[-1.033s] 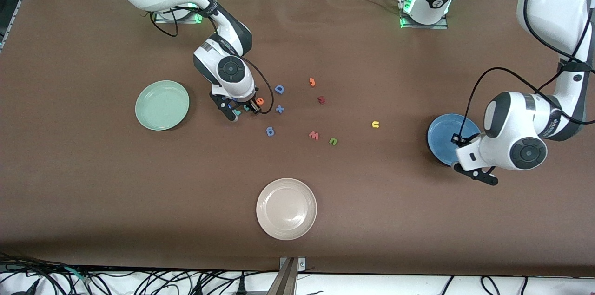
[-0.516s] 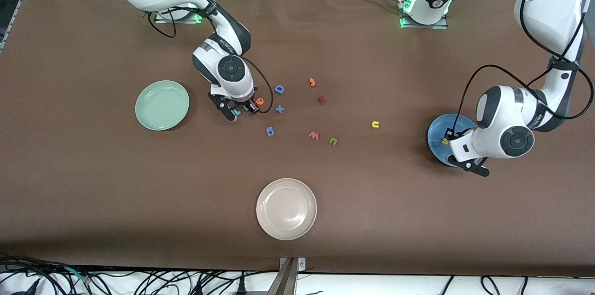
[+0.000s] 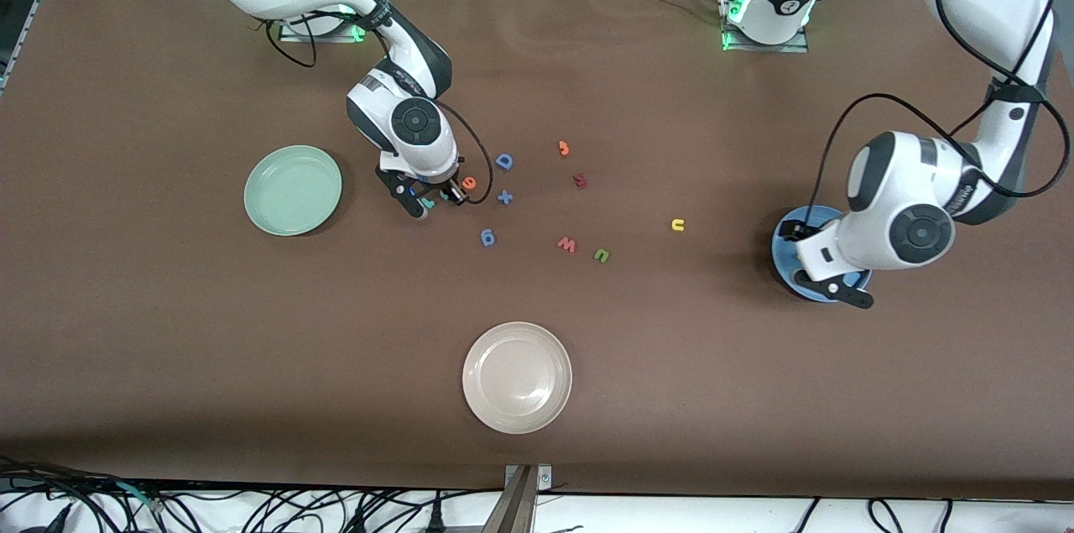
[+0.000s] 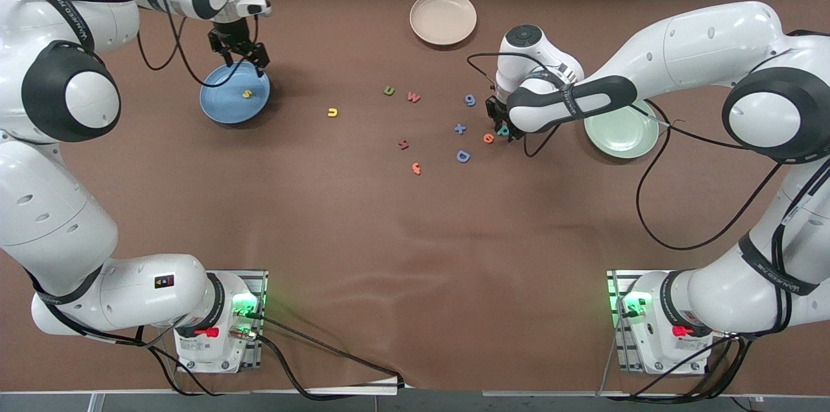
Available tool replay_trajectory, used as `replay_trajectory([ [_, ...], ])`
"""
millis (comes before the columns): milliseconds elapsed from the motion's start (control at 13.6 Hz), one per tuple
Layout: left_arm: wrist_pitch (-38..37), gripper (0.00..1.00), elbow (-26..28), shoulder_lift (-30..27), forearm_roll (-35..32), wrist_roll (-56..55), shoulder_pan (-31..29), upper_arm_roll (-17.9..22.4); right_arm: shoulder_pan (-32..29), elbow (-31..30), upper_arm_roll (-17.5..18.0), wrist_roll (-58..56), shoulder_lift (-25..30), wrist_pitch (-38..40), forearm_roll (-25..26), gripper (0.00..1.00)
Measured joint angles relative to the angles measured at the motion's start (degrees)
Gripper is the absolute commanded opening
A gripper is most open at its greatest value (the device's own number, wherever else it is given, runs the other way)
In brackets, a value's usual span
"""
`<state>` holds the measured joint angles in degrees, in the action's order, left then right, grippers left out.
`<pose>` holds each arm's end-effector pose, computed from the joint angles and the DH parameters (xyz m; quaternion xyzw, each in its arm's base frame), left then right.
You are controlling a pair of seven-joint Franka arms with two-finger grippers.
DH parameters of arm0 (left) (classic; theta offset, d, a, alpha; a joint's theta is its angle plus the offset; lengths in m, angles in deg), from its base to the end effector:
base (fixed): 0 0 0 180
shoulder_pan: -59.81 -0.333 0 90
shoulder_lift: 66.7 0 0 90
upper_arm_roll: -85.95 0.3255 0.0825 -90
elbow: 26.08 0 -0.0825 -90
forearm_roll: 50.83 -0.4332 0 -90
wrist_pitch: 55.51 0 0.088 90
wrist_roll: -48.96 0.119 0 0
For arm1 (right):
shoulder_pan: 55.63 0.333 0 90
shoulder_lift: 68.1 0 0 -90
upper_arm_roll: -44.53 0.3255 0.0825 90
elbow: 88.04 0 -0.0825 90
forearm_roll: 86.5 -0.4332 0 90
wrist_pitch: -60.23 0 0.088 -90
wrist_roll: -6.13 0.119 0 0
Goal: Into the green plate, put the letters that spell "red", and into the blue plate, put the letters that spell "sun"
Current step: 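Carry the s to the blue plate while the right gripper grasps the p, then grasp the yellow u while the right gripper carries the p to the plate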
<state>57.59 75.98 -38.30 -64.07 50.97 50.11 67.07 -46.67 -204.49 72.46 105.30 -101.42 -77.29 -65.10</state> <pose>0.6579 -0.0789 0.2370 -0.9797 0.1479 0.1326 0.0283 0.4875 0.3717 0.1315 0.9104 -0.4093 -0.0363 0.0474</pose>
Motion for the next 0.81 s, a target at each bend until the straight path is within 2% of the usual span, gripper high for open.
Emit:
replay_trajectory([
  [221, 0.2, 1.00, 0.7, 0.1, 0.0, -15.7, 2.2, -5.9, 0.0, -0.3, 0.0, 0.0, 0.0, -1.9, 0.1, 0.50],
  [443, 5.3, 1.00, 1.8, 2.0, 0.0, -25.0, 7.5, -6.4, -0.1, -0.7, 0.0, 0.0, 0.0, -2.6, 1.1, 0.49],
  [516, 6.7, 1.00, 2.1, 3.4, 0.0, -27.5, 8.8, -6.4, -0.1, -0.7, 0.0, 0.0, 0.0, -2.7, 1.4, 0.40],
  [664, 9.9, 1.00, 2.9, 5.8, 0.0, -30.9, 10.5, -6.4, -0.1, -0.8, 0.0, 0.0, 0.0, -3.0, 1.6, 0.16],
  [811, 15.9, 1.00, 5.1, 7.1, 0.0, -31.5, 10.6, -6.2, -0.1, -0.8, -0.1, 0.0, 0.1, -3.2, 1.7, 0.00],
])
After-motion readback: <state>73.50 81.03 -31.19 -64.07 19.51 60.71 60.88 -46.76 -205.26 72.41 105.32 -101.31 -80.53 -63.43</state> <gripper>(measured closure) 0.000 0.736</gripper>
